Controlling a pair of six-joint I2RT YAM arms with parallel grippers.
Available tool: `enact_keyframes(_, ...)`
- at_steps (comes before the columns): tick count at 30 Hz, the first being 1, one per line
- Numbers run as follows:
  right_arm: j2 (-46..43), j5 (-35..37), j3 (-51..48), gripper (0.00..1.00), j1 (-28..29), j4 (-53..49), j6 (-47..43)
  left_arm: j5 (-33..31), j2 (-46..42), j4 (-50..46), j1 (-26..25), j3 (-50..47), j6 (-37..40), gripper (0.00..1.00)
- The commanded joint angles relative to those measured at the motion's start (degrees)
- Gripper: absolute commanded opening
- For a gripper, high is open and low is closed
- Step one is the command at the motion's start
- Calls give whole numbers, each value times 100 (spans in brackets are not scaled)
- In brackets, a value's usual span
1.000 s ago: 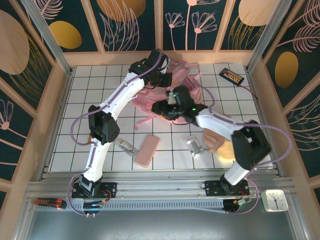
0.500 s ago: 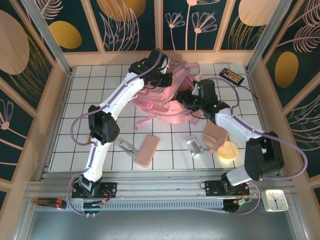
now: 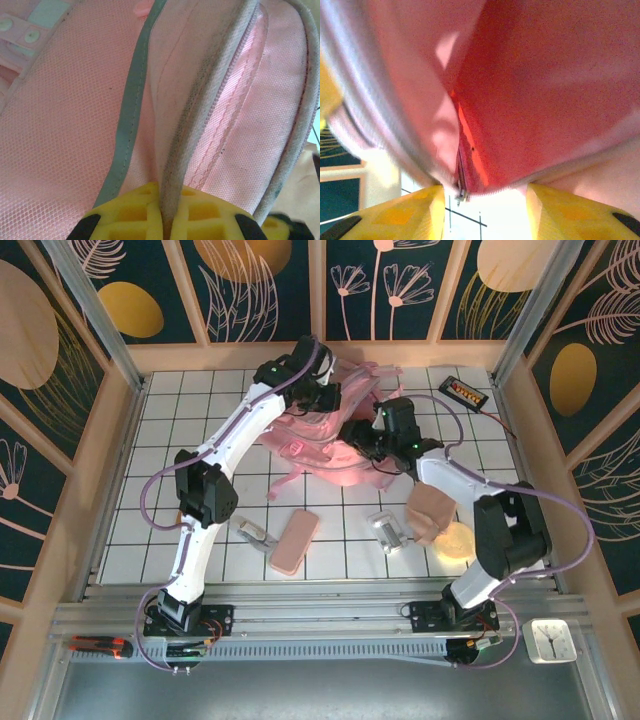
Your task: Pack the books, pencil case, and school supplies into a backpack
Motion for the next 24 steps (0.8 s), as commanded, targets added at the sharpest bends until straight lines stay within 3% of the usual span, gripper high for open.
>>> enact_keyframes(1,-907,1467,-134,50,664,-720,327,202,74,92,-109,1164,-223,0)
enact_keyframes(3,-1124,1921,-356,51,935,-757,705,177,438,-208,-127,1936,-391,0)
enact_keyframes(6,-1036,2003,-556,51,1075,-549,870,352,1222,-676,-154,3355,-876,0)
enact_keyframes(7,-947,2083,-524,51,1091,-552,858,455,1123,-514,-183,3047,-970,0)
enact_keyframes(15,-487,2862,198,51,955,-1130,270,293,1344,-747,-392,3461,-910,0)
enact_keyframes(24,-305,2535,329,48,474,-1407,-40,172,1316,-807,-394,3486,-830,0)
